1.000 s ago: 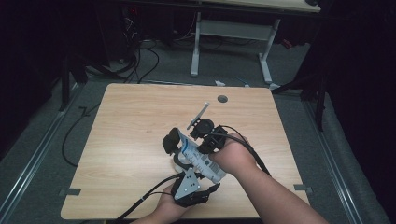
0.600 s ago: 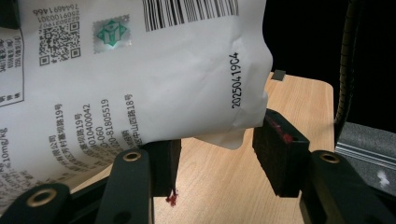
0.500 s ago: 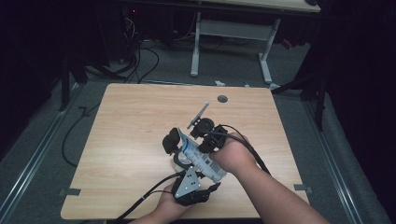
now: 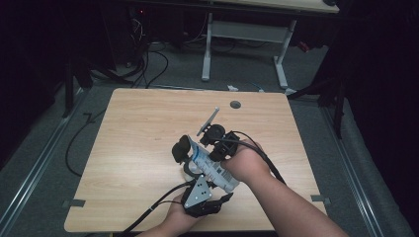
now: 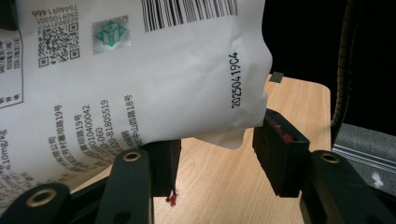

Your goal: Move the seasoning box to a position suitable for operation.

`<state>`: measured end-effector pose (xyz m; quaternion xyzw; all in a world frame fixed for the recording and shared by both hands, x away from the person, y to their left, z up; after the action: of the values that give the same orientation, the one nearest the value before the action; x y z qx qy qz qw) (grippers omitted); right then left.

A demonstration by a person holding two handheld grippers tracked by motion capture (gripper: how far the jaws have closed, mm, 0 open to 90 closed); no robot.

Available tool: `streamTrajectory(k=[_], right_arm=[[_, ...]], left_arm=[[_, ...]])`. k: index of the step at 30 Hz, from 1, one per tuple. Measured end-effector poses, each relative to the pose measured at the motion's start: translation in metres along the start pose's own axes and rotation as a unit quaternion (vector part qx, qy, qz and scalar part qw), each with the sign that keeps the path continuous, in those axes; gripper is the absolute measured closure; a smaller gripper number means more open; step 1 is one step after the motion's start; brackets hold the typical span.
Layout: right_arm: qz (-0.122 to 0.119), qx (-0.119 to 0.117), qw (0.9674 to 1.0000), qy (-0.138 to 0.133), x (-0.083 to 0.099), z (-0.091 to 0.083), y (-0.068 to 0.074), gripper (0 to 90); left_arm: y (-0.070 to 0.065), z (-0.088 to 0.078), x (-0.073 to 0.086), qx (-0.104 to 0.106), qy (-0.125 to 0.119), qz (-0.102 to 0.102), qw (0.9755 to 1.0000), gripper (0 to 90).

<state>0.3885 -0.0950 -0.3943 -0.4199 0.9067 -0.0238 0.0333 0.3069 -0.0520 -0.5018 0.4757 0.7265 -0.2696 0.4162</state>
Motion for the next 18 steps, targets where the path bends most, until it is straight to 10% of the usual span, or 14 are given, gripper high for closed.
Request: streamTrajectory(k=[18], right_arm=[[-0.003,0.001,1.0,-0.001,-0.0018,-0.0006,0.0006,90.0]], left_arm=[[0.0005,-0.0011,-0.0013,0.001,-0.001,0.0,1.0,52.7]])
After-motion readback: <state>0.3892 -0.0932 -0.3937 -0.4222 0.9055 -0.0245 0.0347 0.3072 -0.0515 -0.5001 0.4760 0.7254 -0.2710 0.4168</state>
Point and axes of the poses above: each handheld gripper's, and its own axes: z roughly forward along the jaws, x roughly out of its underside, y roughly to its left, the point moved 6 cm from there along z, roughly forward along the jaws, and after that the axes turned 14 degrees about y, right-handed, at the moved point
